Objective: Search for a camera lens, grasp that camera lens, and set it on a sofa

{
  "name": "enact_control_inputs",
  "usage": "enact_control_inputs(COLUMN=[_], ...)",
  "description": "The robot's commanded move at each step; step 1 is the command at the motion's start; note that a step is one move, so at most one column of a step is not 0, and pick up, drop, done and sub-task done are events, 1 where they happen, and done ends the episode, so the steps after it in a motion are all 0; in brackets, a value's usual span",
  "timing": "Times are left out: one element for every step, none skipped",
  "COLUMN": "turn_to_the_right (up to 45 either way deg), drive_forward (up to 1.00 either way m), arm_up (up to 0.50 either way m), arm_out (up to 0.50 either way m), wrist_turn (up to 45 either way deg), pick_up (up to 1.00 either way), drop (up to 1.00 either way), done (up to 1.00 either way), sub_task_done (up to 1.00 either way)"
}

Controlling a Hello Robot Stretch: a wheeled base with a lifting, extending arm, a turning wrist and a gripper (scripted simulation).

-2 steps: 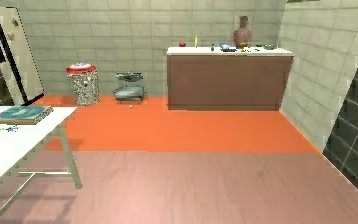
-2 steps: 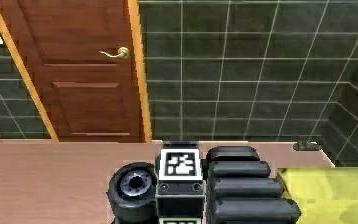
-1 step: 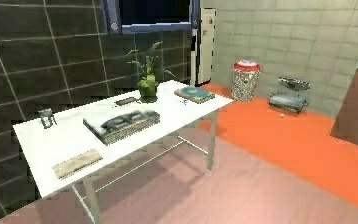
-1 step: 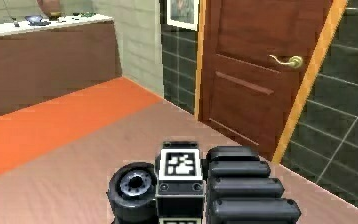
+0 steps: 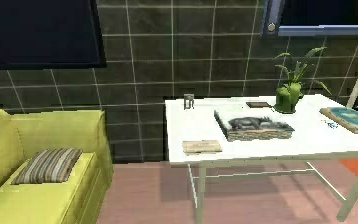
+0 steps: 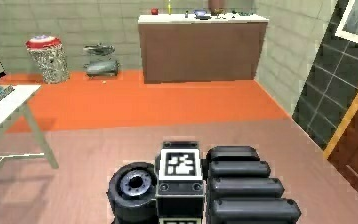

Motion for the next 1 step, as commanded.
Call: enact_control_inputs(turn_to_the_right=[0.0], drive_forward=[0.30], arm_up=[0.00], arm_out=[0.00], wrist_turn=[0.0], pick_up=[0.00], drop=[0.00], done=[0.00], sub_task_done=[0.00])
